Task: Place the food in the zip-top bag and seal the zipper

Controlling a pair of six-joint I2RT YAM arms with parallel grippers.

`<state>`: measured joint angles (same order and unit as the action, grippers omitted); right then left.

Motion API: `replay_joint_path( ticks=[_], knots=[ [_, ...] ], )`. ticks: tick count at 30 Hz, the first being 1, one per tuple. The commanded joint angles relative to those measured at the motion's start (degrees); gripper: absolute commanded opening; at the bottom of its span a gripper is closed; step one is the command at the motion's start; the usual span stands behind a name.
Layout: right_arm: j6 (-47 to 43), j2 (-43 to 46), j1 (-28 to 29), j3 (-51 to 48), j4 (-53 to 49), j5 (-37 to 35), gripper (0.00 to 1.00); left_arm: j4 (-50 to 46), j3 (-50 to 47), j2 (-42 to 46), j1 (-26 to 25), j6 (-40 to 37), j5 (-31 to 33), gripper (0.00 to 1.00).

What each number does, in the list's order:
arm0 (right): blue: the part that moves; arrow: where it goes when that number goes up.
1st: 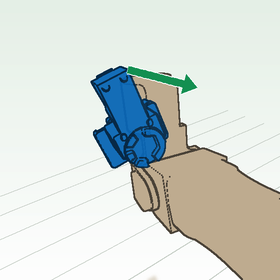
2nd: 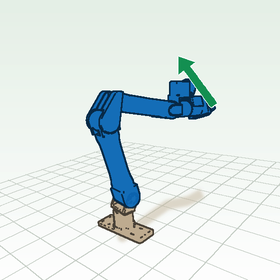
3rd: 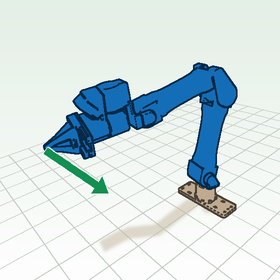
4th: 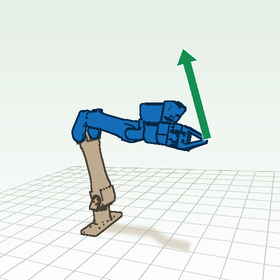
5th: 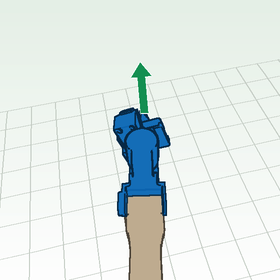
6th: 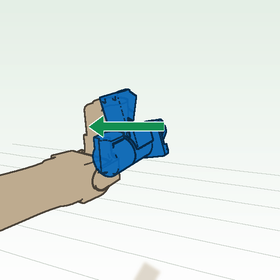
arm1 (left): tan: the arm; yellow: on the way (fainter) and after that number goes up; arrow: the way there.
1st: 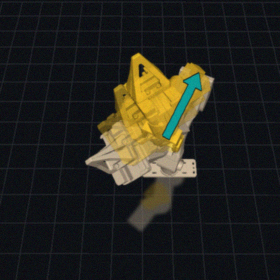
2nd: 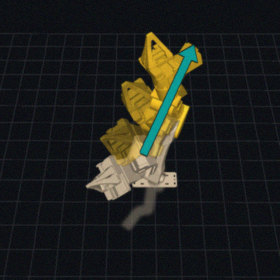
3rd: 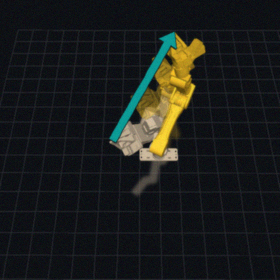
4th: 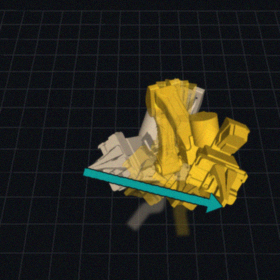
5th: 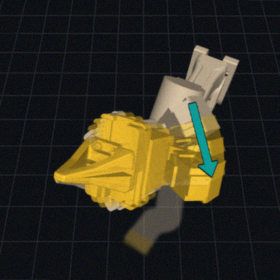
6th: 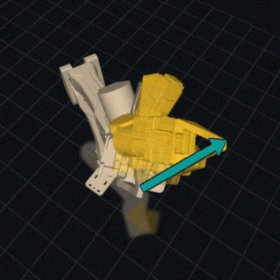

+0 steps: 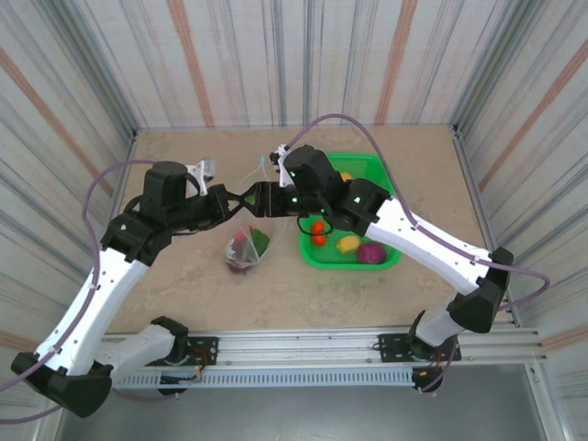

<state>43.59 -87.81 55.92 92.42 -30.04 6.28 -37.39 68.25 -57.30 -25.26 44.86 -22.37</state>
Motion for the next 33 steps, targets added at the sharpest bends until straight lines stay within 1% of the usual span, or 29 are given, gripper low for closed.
replay_joint_path(
  ticks=[1,6,10,13,16,20,28,33],
  knots=[
    [3.56,-1.73,0.59,-0.18,-2.64,-1.39,0.75,0.19,2.39,1.21,-0.31,-0.38,1.28,0.00],
    [3.51,-2.45,0.43,-0.20,-9.75,-8.93,0.77,-0.30,3.28,1.52,-0.24,-0.96,1.91,0.00],
    [3.06,-2.73,0.67,-0.14,-12.97,-12.52,0.78,-0.76,3.70,1.51,-0.31,-1.47,2.31,0.00],
    [2.18,-3.00,0.77,0.33,-14.80,-14.43,0.83,-0.85,3.91,1.47,-0.29,-1.70,2.27,0.00],
    [1.40,-3.22,0.86,0.91,-15.57,-14.55,0.87,-0.98,4.22,1.14,-0.31,-1.79,2.11,0.00],
    [0.67,-3.03,1.03,1.43,-15.57,-14.75,0.89,-0.67,4.26,0.95,-0.30,-1.62,1.75,0.00],
    [-1.00,-2.71,1.03,1.92,-15.03,-14.44,0.86,-0.50,3.33,1.39,-0.30,-1.52,1.66,0.00],
    [-4.35,-1.52,0.86,4.30,-14.54,-10.82,0.83,-0.32,2.79,1.42,-0.31,-1.50,1.43,0.00]
  ],
)
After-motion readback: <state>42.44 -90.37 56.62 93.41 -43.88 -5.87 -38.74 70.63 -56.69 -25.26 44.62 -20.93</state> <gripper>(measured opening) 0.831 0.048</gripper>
